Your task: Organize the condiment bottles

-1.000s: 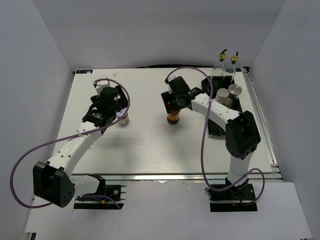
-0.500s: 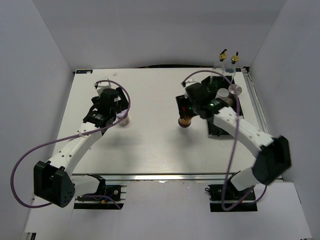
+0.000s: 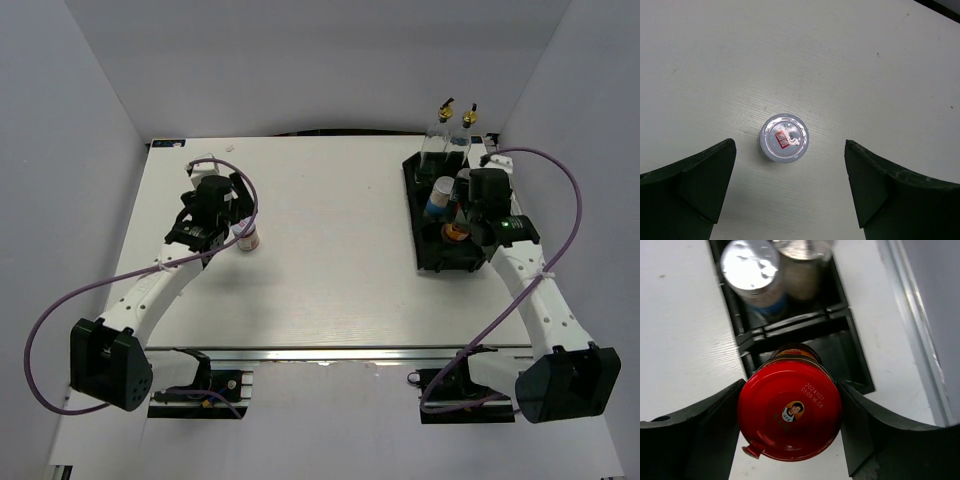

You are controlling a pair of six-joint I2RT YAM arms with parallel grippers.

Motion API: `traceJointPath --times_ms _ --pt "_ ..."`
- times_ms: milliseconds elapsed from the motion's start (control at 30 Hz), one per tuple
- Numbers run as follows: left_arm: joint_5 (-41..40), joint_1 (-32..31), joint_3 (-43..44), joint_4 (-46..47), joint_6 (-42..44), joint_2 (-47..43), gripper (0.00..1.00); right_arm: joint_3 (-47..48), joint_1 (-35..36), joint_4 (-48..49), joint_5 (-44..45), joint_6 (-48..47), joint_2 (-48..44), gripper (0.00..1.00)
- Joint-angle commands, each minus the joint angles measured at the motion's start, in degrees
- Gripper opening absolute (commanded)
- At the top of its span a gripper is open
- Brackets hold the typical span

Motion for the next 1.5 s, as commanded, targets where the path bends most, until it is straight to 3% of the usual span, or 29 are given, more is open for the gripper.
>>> traceJointPath --times_ms 0,300,567,600,667,767,800,900,967,1300,1467 --pt "2.09 1.27 -0.7 1.8 0.19 0.78 0.98 -0.4 -3.26 8.45 3.07 0.0 -1.71 0.0" --pt "5.26 3.03 1.05 2.77 0.01 6.31 0.98 -8.14 -9.51 19.88 0.0 -0.26 1.81 0.0" --pt "4.04 3.12 2.1 2.95 1.33 8.34 0.98 -10.43 -13.2 23.76 0.34 1.06 7.25 0.0" --pt "2.03 3.29 3.15 0.86 1.59 8.86 0.98 -9.99 -13.29 23.58 0.95 1.14 7.96 0.09" --pt "1.4 3.56 5.44 -1.17 3.35 10.26 0.98 -8.5 -13.38 23.06 2.89 1.41 9.36 0.13" --pt "1.04 3.56 7.3 -2.59 3.88 9.93 0.98 -8.58 -13.47 24.02 1.23 1.76 9.63 0.41" --pt "1.4 3.56 6.51 -1.98 3.62 9.49 0.98 -9.02 -13.47 24.2 0.7 2.63 9.46 0.56" --pt "3.85 3.56 5.19 -0.84 2.91 8.34 0.98 -8.59 -13.47 23.32 -1.41 2.9 8.58 0.78" --pt "4.65 3.56 4.66 -0.83 2.56 8.34 0.98 -8.06 -13.47 22.1 -1.33 3.34 7.53 0.86" --pt "6.76 3.56 5.54 -3.65 3.97 11.59 0.98 -1.29 -13.47 11.99 -0.71 0.35 0.24 0.9" --pt "7.64 3.56 4.66 -2.95 3.88 14.04 0.98 -3.22 -13.47 13.56 -3.69 1.06 -8.1 0.89"
